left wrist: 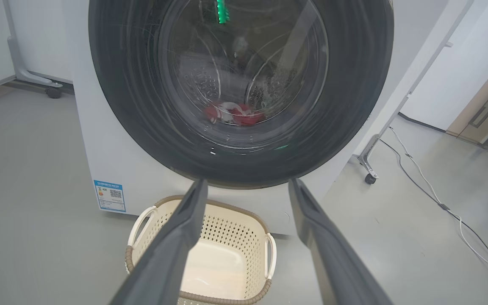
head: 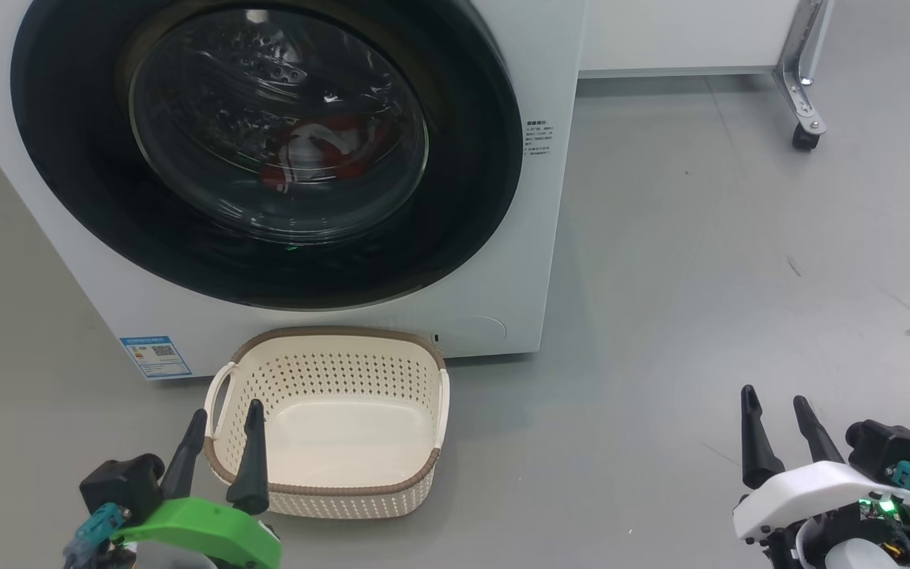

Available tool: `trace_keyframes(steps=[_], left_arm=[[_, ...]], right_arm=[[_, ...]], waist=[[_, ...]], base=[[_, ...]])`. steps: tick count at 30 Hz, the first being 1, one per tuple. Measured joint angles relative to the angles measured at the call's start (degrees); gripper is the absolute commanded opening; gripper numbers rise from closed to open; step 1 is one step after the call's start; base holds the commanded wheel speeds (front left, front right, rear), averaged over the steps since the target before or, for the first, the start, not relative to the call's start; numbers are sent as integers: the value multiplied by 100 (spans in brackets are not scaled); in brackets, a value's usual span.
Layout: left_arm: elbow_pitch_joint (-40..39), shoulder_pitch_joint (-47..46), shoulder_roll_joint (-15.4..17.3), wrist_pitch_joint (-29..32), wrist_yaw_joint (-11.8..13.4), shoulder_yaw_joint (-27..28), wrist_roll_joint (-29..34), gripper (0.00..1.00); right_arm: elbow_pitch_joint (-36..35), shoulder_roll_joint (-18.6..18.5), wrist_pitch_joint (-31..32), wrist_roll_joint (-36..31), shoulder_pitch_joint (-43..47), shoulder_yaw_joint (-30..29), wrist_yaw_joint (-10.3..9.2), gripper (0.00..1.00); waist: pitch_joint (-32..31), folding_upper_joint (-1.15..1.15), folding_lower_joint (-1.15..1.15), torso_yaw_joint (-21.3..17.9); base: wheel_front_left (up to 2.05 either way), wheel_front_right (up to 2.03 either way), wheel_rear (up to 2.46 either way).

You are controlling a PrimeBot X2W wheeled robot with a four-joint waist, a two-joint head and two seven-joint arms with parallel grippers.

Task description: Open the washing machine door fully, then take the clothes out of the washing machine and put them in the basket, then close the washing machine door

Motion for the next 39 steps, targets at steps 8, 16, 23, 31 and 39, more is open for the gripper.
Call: trace_keyframes(steps=[8,16,23,31,39], left_arm=[[71,0,-52,-101,81,-87,571,100],[140,1,-129,-198,183,-133,1121,100],[222,1,-169,-283,282,-146,1482,100],[376,3,-204,-283,288,-125,1478,100],[481,3,-244,-283,310,-111,1454,100]], right_arm=[[-9,-3,-172,-571,1,162,-96,100],[-27,-11,-301,-1067,7,311,-151,100],[-36,-24,-416,-1437,9,397,-197,100],[-34,-13,-416,-1459,12,380,-197,100],[-24,14,-416,-1459,24,342,-196,100]], waist=[[-12,0,0,20],[-16,0,0,37],[-16,0,0,47],[-26,0,0,45],[-32,0,0,45]], base=[[0,0,0],[0,0,0],[0,0,0],[0,0,0],[0,0,0]])
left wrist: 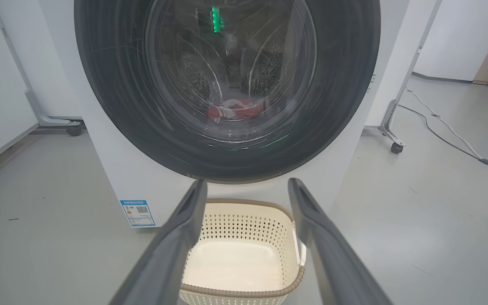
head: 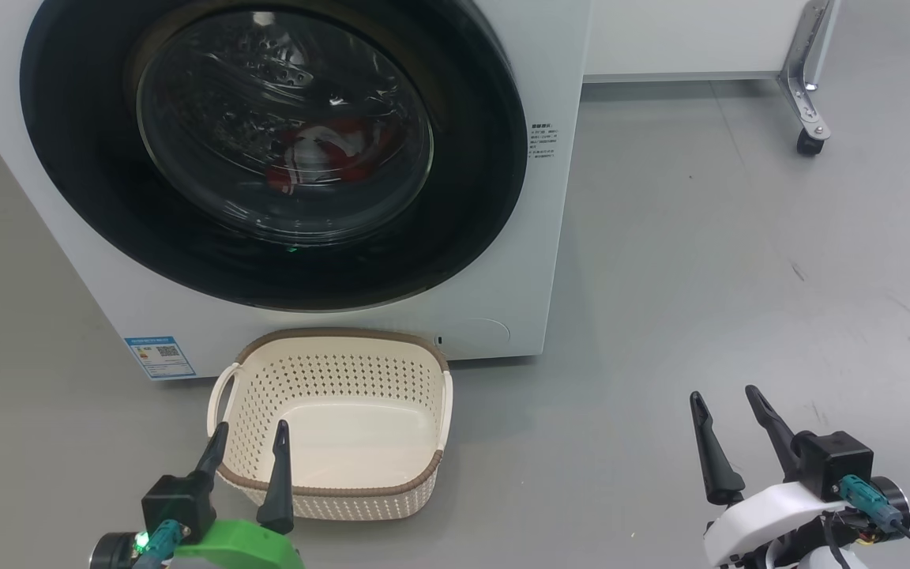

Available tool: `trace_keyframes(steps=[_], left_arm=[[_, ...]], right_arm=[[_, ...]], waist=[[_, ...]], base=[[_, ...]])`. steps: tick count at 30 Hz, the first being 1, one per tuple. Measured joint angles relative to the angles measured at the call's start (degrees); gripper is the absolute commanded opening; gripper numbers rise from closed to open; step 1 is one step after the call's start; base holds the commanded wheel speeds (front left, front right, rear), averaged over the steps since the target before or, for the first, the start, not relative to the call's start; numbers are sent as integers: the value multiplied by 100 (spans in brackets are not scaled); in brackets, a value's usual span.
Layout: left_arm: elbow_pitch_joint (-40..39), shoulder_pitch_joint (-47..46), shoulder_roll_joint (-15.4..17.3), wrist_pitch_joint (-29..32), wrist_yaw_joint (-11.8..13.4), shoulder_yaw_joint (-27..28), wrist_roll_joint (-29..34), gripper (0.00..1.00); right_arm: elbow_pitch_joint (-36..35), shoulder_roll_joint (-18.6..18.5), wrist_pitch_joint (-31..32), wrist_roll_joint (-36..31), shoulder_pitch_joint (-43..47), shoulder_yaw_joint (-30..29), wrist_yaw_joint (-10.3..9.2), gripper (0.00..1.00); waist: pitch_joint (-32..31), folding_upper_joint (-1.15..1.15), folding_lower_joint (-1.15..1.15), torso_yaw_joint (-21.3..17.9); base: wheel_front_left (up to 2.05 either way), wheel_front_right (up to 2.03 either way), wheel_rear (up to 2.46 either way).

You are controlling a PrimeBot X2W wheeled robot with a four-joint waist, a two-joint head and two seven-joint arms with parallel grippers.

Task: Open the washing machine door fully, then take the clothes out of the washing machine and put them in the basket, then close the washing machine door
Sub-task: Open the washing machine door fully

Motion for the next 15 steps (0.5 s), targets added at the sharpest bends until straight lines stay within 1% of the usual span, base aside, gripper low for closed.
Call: trace_keyframes(steps=[4,5,6,14,15], left_arm=[[22,0,-16,0,0,2,0,100],[29,0,-20,0,0,2,0,100],[35,0,-23,0,0,2,0,100],[114,-2,-29,0,-1,-32,1,100],[124,-2,-29,0,-1,-36,2,100]], right_arm=[[19,21,0,-1,3,-16,1,100],[22,27,0,0,3,-23,1,40],[25,34,0,0,3,-31,2,0],[123,86,-5,16,7,-64,32,0],[130,90,-5,31,7,-68,66,0]], waist=[[-4,0,0,0],[-6,0,0,0],[-9,0,0,-1],[-32,0,0,5],[-35,0,0,7]], base=[[0,0,0],[0,0,0],[0,0,0],[0,0,0],[0,0,0]])
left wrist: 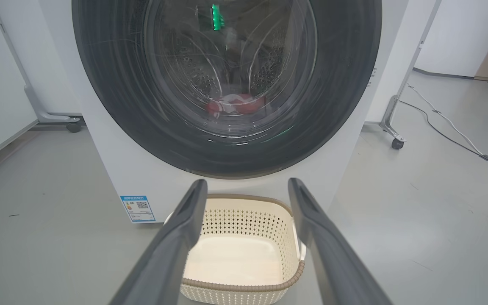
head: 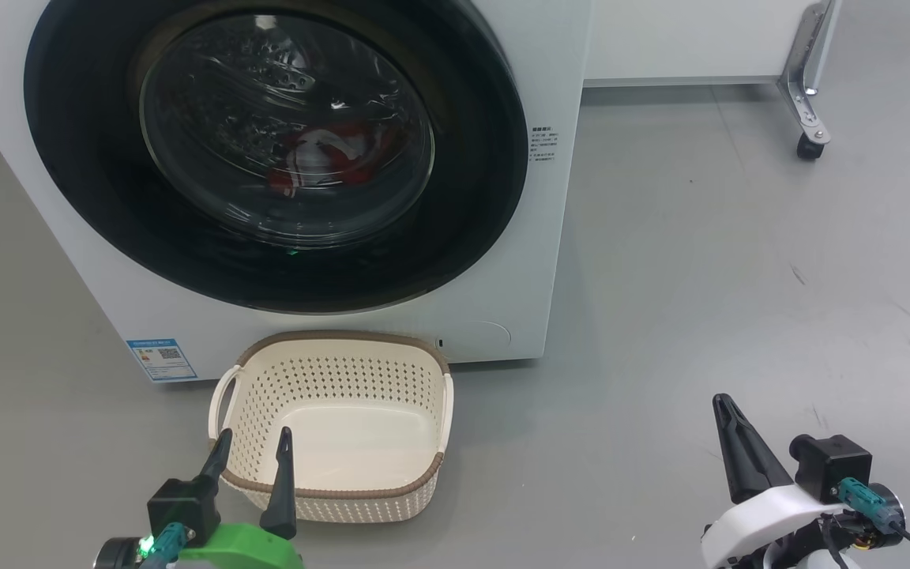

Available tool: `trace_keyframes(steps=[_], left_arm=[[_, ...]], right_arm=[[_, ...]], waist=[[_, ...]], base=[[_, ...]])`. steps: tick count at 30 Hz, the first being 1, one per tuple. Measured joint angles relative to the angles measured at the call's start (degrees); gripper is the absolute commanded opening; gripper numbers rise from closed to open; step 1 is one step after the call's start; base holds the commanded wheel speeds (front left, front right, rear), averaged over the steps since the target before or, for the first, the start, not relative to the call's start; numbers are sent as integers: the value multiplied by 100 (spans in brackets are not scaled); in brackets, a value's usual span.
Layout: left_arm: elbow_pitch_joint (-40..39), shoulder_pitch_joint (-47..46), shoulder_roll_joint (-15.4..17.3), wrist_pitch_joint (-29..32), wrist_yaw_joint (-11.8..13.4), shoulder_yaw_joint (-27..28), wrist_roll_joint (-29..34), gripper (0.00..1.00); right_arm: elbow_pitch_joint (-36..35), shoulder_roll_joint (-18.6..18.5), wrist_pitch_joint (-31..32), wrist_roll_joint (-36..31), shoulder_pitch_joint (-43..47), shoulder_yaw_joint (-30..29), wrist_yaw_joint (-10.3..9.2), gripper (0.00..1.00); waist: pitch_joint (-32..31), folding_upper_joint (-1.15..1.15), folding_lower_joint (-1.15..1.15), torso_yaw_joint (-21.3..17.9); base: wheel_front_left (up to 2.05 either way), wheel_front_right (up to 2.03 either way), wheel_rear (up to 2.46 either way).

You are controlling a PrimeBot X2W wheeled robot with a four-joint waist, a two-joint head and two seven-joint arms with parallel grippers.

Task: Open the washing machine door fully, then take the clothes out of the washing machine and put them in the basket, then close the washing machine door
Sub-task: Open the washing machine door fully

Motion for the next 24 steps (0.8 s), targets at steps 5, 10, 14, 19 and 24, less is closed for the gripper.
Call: trace_keyframes(steps=[5,10,14,19,24], left_arm=[[25,-2,-3,0,0,-8,0,100],[35,-3,-11,0,-1,-13,1,100],[34,-8,-26,0,-10,-69,4,100],[25,-24,-44,0,-30,-107,9,100],[-78,-146,-55,0,-31,-112,27,100]], right_arm=[[33,92,0,188,1,-81,96,0],[73,322,0,661,0,-281,260,0],[78,387,0,1137,-2,-492,443,0],[116,543,30,2002,-23,-812,664,0],[137,586,254,2807,-267,-1093,750,0]], waist=[[-5,0,0,9],[11,0,0,9],[57,0,0,28],[145,0,0,71],[291,0,0,119]], base=[[0,0,0],[0,0,0],[0,0,0],[0,0,0],[0,0,0]])
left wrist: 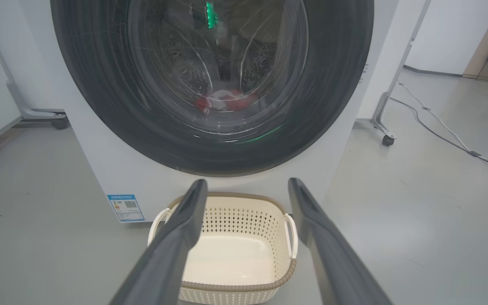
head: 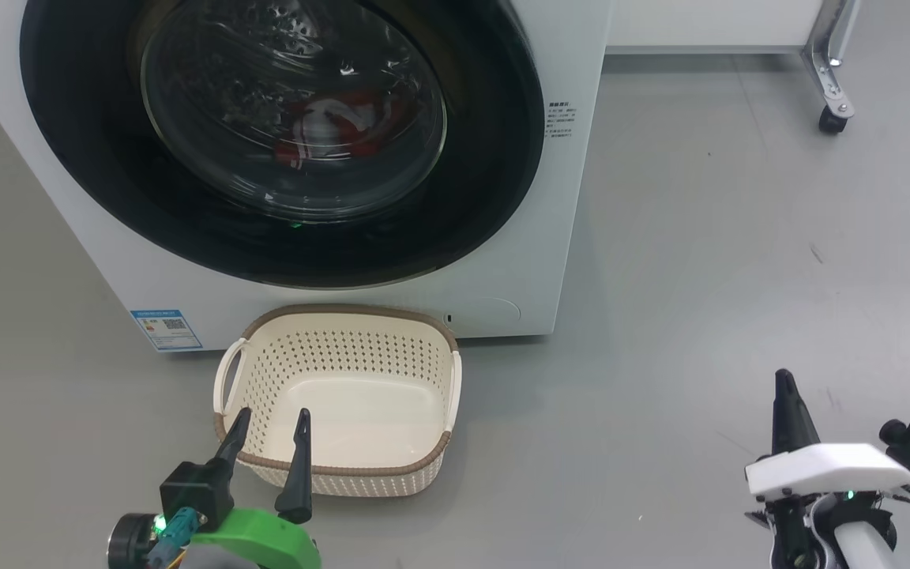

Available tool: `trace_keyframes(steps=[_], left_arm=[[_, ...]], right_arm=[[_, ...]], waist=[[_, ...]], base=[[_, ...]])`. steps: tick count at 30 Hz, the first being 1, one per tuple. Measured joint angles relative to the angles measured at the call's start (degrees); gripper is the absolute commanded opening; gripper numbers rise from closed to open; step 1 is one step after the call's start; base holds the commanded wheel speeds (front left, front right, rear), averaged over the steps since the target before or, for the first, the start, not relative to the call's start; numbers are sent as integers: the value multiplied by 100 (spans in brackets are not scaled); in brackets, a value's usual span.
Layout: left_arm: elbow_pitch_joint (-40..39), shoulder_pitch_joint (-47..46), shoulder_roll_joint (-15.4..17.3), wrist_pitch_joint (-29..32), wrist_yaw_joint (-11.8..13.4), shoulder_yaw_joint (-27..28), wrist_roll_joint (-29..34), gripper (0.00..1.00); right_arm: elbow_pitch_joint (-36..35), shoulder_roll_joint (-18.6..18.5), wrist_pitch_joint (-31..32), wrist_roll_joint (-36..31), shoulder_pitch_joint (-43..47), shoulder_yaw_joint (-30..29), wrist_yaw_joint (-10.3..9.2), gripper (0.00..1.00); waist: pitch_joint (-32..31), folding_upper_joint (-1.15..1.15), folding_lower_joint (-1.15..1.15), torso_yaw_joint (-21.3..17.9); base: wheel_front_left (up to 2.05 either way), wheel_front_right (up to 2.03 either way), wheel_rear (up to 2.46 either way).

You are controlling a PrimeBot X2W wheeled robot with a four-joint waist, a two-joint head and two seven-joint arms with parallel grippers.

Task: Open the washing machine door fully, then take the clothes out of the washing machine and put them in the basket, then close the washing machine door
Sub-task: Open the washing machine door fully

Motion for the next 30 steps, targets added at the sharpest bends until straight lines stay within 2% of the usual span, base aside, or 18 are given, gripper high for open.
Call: trace_keyframes(steps=[7,17,22,30], left_arm=[[-116,-186,-32,0,-9,-24,29,100],[-301,-611,-60,-15,-3,-3,216,100],[-372,-751,-90,-16,4,42,235,100],[-437,-912,-149,-16,4,54,235,100]], right_arm=[[-3,38,506,1312,-599,-397,51,0],[-63,27,1359,2732,-1729,-826,60,0],[-42,-11,1733,3053,-2243,-953,65,0],[59,-313,2234,3330,-2921,-1027,-112,0]], waist=[[298,0,0,83],[780,0,0,273],[1020,0,0,396],[1334,0,0,602]], base=[[0,0,0],[0,0,0],[0,0,0],[0,0,0]])
